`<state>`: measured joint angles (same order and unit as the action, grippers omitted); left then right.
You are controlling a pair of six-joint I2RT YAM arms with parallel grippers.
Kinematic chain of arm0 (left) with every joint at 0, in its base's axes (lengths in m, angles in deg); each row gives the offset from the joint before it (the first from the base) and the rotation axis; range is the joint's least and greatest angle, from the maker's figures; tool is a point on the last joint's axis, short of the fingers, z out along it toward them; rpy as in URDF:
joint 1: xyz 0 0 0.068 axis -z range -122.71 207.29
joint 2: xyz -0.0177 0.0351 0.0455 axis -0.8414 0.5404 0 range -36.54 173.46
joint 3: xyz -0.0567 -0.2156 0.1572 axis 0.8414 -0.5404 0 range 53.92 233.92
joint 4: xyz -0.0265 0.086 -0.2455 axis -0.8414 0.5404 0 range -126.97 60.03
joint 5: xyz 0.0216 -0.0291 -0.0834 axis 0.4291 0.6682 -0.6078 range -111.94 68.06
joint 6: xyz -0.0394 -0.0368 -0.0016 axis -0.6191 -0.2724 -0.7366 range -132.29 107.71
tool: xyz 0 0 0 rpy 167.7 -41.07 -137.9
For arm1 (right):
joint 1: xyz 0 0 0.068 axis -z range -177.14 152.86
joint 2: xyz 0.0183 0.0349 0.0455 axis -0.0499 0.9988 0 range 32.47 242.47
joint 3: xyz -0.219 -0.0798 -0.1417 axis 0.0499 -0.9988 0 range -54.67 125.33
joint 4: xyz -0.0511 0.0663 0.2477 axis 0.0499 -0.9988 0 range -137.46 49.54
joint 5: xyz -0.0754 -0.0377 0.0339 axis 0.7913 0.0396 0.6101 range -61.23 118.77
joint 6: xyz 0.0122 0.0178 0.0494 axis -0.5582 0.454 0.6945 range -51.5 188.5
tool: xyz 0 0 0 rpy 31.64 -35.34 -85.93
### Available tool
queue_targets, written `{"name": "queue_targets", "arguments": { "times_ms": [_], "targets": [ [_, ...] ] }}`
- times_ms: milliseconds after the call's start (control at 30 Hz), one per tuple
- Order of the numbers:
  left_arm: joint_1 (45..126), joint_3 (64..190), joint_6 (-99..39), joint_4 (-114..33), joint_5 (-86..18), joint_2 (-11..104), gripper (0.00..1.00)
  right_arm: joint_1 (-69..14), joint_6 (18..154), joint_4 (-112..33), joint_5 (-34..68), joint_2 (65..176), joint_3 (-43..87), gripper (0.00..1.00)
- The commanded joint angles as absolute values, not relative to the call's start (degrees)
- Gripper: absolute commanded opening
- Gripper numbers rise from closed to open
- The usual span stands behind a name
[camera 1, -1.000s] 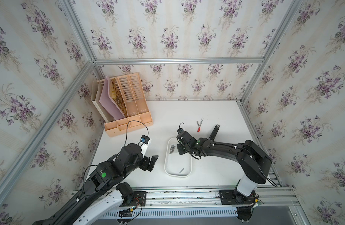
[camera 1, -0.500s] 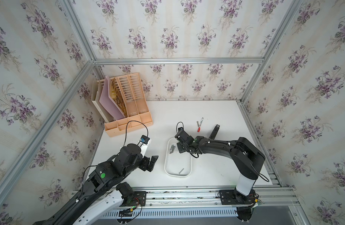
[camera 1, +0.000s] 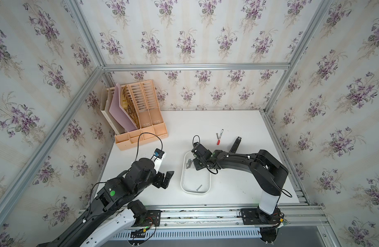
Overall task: Take out the screws from the storage box
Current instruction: Pick up the screw from the storage box.
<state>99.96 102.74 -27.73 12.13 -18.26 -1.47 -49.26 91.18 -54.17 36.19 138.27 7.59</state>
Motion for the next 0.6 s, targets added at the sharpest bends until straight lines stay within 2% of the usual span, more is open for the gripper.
{"name": "queue_targets", "arguments": {
  "times_ms": [0, 367, 567],
  "targets": [
    [99.9, 103.0, -27.6, 10.8, -18.4, -1.5, 0.99, -49.3, 90.5, -52.9, 33.3, 138.4, 7.9, 0.24],
    [99.9, 103.1, -27.7, 10.9, -18.5, -1.7, 0.99, -49.5, 90.6, -54.6, 34.2, 140.4, 9.6, 0.22],
    [99.9, 103.1, -27.6, 10.9, -18.6, -1.8, 0.99, -49.4, 91.2, -57.2, 36.1, 143.2, 11.6, 0.11]
  ]
}}
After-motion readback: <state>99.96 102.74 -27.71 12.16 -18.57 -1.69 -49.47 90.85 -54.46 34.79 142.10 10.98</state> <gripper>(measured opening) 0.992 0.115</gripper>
